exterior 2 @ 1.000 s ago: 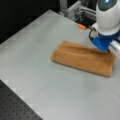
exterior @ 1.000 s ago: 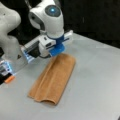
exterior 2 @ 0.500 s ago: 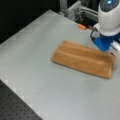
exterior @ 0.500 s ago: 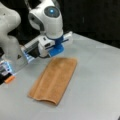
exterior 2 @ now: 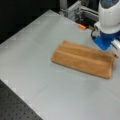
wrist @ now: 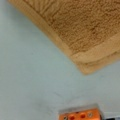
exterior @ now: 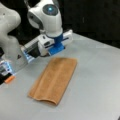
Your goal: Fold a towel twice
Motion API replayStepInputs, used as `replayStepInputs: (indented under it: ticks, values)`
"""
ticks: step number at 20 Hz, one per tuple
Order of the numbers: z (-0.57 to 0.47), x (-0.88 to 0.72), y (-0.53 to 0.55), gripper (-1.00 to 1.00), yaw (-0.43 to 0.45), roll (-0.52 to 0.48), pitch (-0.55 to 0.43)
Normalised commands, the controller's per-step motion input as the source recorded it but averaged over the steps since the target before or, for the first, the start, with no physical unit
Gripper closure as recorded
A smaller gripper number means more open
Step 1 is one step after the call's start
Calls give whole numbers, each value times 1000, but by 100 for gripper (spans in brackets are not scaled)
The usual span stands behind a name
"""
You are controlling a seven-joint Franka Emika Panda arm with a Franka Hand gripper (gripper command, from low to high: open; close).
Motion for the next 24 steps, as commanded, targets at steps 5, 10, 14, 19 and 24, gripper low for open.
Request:
replayStepInputs:
  ticks: [5, 10, 14, 19, 24]
  values:
    - [313, 69, 214, -100, -188, -9, -25]
    - [130, 370, 256, -100, -118, -147, 45]
    - [18, 713, 220, -100, -46, -213, 38]
    - [41, 731, 130, -100, 3, -250, 128]
    - [76, 546, 101, -100, 26, -308, 164]
